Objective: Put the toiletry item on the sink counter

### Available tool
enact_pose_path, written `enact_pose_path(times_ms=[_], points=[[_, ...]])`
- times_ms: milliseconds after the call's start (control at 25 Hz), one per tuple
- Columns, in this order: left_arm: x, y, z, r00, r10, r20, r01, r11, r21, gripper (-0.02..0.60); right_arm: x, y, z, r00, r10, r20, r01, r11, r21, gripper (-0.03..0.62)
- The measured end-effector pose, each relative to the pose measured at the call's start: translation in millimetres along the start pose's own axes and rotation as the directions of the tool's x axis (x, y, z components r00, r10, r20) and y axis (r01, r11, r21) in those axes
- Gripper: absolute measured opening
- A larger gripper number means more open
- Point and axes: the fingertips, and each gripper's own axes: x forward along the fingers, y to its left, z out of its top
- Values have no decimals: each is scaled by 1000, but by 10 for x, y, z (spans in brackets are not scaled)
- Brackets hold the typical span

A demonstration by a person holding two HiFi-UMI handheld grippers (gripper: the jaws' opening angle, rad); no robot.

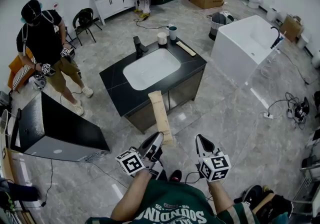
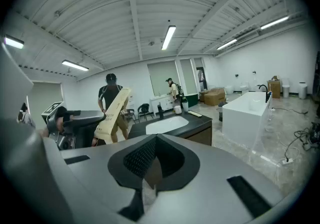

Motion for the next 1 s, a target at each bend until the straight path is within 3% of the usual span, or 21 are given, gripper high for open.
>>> enact_pose_path(times_ms=[1000], points=[[80,-37,-161,1000,-14,-5,14,1000,-9,34,-60,-42,-234,999,17,-46,-18,1000,-12,43]])
